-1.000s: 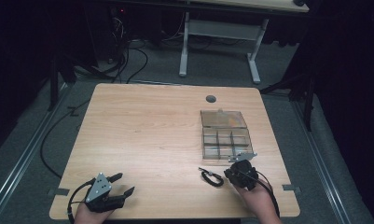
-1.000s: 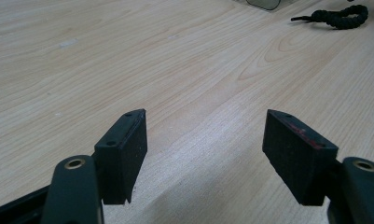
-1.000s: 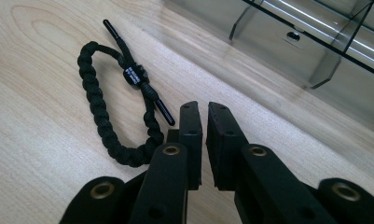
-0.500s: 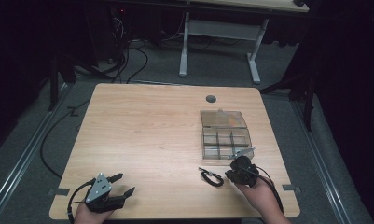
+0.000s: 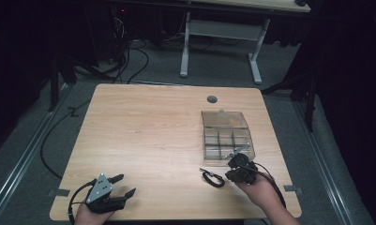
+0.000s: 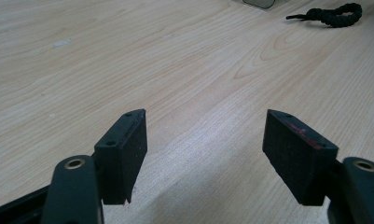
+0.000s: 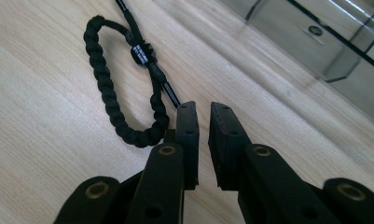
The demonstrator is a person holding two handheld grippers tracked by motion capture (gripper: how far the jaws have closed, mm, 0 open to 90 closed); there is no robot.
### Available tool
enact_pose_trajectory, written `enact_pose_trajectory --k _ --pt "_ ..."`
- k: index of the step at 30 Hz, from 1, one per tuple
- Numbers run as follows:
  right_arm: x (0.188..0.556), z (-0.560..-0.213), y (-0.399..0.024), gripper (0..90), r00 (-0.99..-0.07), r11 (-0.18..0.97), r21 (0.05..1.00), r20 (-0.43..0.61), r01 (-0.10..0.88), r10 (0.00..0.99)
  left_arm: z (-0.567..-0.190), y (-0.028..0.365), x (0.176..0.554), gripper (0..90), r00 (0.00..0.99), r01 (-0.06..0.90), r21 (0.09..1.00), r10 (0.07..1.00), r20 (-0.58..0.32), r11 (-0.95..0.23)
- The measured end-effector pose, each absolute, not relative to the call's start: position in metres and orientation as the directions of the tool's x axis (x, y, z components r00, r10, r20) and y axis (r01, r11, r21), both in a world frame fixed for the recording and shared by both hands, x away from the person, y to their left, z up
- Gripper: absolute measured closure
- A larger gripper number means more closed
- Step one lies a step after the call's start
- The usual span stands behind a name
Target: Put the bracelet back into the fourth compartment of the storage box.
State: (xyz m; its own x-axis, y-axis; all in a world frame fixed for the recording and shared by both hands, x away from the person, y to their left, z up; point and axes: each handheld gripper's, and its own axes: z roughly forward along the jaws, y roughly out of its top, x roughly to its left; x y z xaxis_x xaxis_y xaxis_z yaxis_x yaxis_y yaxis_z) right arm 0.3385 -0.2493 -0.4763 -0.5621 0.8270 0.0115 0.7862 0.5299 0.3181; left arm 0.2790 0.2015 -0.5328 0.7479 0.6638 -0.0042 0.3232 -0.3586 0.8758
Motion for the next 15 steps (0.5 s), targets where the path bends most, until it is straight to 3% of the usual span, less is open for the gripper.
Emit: enact_pose_trajectory --k 15 --pt "0.3485 -0.4734 -0.2483 79.8 -0.56 0.538 0.231 0.039 0.811 0.828 -0.5329 0.2016 0.2792 31.1 0.752 0.323 0.876 0.659 -0.008 -0.358"
